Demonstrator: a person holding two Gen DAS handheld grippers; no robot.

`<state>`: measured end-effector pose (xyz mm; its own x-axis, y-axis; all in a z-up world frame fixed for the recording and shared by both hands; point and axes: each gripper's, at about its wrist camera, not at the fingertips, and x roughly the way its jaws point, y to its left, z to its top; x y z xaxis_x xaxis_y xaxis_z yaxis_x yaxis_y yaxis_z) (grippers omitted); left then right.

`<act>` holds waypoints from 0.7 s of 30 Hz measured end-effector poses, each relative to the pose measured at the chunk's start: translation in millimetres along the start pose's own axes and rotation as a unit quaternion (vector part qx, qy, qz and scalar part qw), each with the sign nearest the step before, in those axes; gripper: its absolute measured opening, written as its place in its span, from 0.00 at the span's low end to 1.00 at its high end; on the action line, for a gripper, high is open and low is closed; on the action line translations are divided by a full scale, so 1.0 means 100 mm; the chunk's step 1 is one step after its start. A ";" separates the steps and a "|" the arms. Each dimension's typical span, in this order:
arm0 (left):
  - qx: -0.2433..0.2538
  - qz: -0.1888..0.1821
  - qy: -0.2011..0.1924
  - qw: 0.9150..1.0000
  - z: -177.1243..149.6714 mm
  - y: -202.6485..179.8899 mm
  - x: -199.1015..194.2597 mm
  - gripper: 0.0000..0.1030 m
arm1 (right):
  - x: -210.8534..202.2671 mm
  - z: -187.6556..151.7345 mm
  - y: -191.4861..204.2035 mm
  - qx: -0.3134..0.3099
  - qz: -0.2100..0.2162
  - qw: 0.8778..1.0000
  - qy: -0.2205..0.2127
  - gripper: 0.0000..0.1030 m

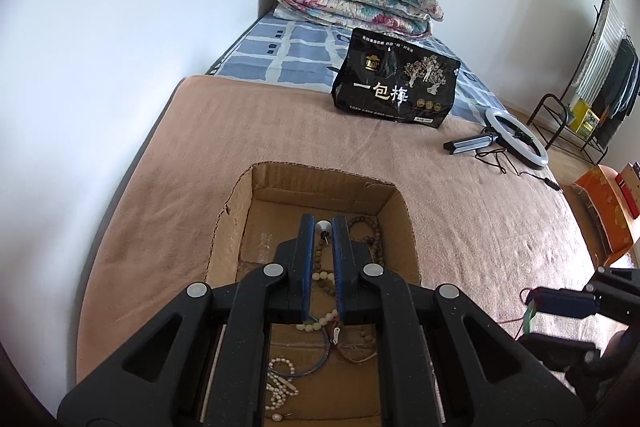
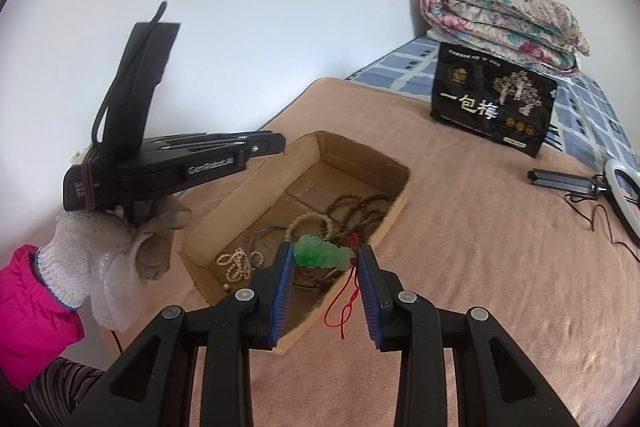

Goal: Organize jewelry
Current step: 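Lower both tools into the box and open them to release the items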

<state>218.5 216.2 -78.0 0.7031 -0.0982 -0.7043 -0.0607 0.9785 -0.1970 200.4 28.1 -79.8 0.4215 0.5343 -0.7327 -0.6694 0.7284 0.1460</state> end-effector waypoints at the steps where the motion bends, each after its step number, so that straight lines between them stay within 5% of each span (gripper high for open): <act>1: -0.001 0.000 0.001 1.000 0.00 0.01 0.01 0.07 | 0.03 -0.01 0.03 -0.001 0.002 1.000 0.002 0.31; 21: -0.006 0.007 0.024 1.000 -0.05 0.08 0.17 0.07 | 0.54 -0.14 0.30 -0.012 0.011 0.999 0.044 0.32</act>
<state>226.0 221.2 -94.6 0.6667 -0.0930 -0.7395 -0.0792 0.9777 -0.1945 194.5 73.1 -124.2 0.3515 0.5090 -0.7857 -0.6925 0.7062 0.1477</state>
